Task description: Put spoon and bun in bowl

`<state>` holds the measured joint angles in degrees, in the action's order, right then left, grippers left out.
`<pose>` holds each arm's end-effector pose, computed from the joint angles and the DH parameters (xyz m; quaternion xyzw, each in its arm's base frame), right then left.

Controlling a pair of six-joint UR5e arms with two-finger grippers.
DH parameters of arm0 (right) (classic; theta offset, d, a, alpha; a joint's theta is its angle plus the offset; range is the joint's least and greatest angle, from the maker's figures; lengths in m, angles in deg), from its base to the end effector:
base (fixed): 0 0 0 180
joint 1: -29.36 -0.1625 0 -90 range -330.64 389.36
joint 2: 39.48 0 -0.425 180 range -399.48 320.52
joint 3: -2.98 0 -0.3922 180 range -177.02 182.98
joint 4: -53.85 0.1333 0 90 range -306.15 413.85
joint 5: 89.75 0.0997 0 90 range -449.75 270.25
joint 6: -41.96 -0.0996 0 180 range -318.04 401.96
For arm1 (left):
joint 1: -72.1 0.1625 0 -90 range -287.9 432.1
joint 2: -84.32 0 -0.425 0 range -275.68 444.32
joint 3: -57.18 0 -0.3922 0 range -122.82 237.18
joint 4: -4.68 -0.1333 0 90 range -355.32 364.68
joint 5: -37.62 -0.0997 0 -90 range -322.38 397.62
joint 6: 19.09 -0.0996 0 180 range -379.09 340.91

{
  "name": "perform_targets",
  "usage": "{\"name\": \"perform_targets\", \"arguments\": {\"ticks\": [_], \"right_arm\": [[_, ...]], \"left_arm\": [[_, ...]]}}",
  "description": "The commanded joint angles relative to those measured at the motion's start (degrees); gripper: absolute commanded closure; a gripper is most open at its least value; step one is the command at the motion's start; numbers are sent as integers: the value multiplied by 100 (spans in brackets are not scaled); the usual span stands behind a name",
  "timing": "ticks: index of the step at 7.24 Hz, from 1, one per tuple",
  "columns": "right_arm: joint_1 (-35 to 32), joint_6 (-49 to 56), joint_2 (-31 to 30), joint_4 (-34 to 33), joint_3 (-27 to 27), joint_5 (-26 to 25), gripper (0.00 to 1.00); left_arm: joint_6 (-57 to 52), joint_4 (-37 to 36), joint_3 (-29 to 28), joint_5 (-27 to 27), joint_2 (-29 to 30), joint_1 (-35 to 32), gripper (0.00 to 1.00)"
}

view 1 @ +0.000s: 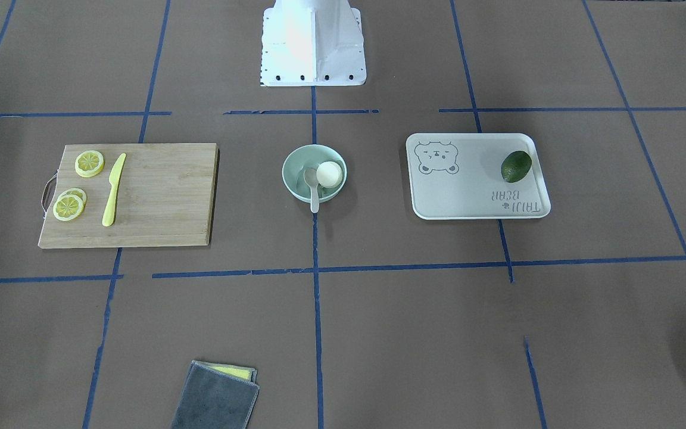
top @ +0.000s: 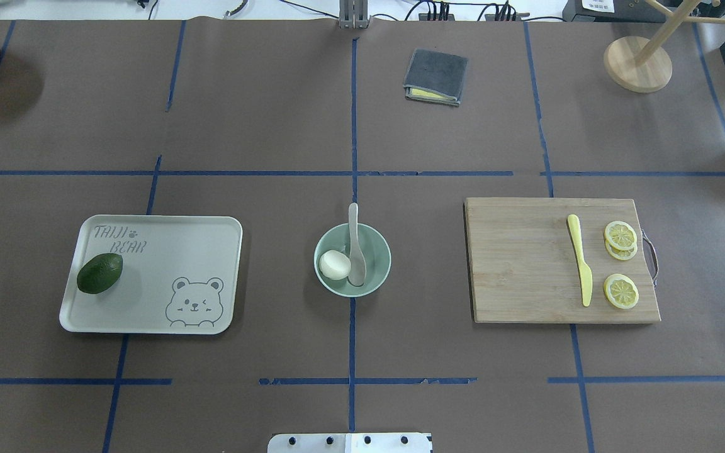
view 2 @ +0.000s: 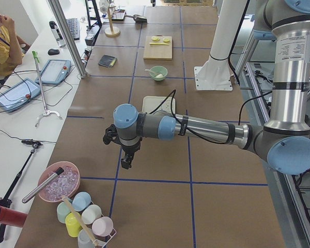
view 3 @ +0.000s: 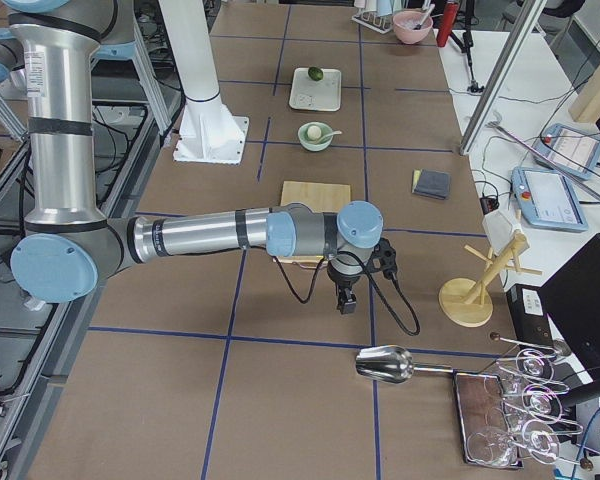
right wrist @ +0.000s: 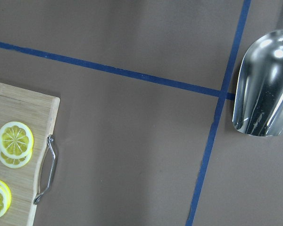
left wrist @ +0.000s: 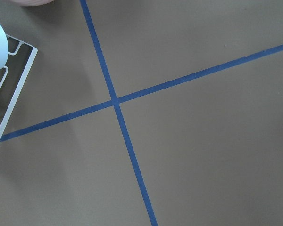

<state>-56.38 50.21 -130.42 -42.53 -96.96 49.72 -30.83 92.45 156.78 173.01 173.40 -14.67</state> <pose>0.0216 -0.4859 0.5862 0.0353 -0.4173 -0.1084 0.9016 -0.0348 -0.4906 0.5866 0.0803 0.3803 0.1415 0.9104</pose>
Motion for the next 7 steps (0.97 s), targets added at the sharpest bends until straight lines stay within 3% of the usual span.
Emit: {"name": "perform_targets", "arguments": {"ticks": [1,4,5,7], "right_arm": [[-31,-16,-2,5,-113,-34,0],[-31,-86,25,-12,-87,-113,0],[-48,-86,-2,-4,-61,-113,0],[-39,-69,-28,5,-35,-262,0]], "left_arm": [[-4,12,-29,-39,48,2,0],[32,38,-63,-22,109,20,0],[14,99,-299,-48,458,20,0],[-4,152,-713,4,566,20,0]]}}
